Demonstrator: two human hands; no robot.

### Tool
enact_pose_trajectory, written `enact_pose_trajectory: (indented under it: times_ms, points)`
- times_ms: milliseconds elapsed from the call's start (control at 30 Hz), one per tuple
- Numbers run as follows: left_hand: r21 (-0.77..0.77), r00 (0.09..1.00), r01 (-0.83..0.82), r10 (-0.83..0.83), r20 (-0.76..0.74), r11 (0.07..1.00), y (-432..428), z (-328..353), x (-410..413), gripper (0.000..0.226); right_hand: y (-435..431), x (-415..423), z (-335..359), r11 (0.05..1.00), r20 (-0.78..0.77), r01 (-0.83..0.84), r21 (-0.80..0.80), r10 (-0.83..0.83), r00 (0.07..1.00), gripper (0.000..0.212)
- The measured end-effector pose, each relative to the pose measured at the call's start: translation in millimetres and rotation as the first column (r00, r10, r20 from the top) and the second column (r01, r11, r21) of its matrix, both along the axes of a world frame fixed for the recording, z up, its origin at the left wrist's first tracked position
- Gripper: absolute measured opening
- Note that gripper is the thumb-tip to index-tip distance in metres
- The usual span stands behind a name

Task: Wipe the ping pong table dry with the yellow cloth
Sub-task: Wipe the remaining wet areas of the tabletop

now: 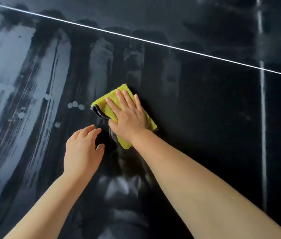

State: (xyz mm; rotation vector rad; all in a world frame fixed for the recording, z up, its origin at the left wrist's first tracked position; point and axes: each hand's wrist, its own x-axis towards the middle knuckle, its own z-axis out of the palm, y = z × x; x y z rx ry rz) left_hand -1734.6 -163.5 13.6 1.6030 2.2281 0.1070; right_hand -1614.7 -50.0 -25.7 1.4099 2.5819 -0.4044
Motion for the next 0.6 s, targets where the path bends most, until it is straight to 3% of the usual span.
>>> enact_pose_trajectory:
  times_ms: [267, 600]
  points:
    - [0.022, 0.996, 0.092, -0.091, -0.002, 0.996, 24.0, 4.2, 71.6, 0.050, 28.8, 118.7, 1.2, 0.977, -0.011, 0.206, 0.055, -0.206, 0.978, 0.067]
    - [0.105, 0.944, 0.325, -0.329, 0.027, 0.940, 62.0, -6.0, 218.9, 0.049, 38.5, 319.4, 4.3, 0.832, -0.017, 0.548, 0.090, -0.549, 0.836, 0.066]
